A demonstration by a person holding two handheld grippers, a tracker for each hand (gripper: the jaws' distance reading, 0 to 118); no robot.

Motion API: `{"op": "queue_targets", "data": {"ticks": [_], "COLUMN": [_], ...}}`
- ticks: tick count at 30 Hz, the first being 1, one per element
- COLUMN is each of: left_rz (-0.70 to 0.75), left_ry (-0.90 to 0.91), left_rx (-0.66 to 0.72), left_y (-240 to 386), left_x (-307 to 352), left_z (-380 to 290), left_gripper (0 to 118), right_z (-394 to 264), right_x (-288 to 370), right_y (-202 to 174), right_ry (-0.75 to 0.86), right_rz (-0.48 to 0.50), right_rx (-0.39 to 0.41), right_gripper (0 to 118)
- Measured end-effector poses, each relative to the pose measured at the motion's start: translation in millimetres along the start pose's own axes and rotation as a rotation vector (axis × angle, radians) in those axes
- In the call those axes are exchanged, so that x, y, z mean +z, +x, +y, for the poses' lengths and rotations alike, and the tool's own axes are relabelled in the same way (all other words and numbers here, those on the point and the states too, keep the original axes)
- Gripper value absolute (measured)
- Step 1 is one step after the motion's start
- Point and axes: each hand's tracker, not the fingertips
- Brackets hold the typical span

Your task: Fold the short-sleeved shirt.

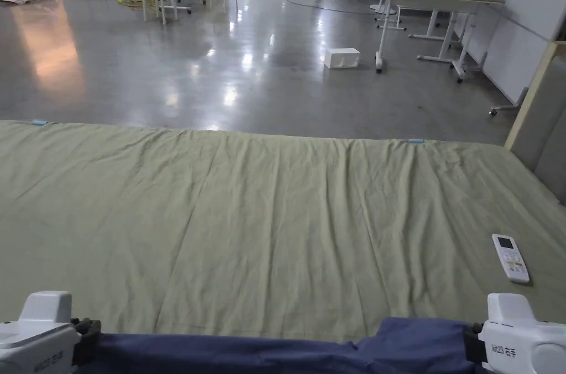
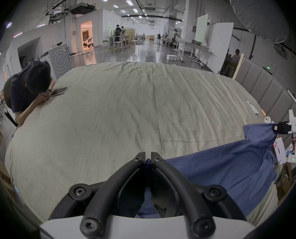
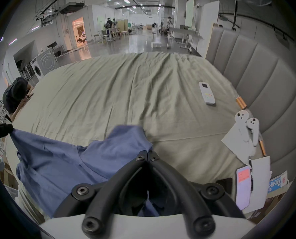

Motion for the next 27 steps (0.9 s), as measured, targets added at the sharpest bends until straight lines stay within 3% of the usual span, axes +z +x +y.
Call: {"op": "queue_targets", "data": {"ticks": [13,18,21,24,27], "left_rz": [-0.046,-0.055,-0.052,-0.034,-0.021], "left_ry": [-0.004,-0.085,-0.175,-0.246,-0.283], "left_rx": [0.029,-0.005,-0.002,-0.002,-0.007], "left_y": [-30.3,-34.2,-37.4,-40.4,-32.9], "left_x": [65.4,67.1,60.3,50.9,43.6], "left_z": [-61.6,-96.2,-119.8,-142.2,-157.9], "left_gripper": [5,5,5,5,5], "right_z": [-95.8,-139.2,-163.5,-182.4,-190.1], "right_x": [100.0,90.7,72.0,54.3,42.3], "right_y": [6.2,5.5,1.5,3.8,-2.1], "right_ry": [-0.042,-0.15,-0.245,-0.318,-0.323], "right_rz": [-0.006,-0.004,-0.03,-0.008,-0.028], "right_rx": [0.032,0.033,0.095,0.052,0.08], "right_gripper": [0,0,0,0,0]}}
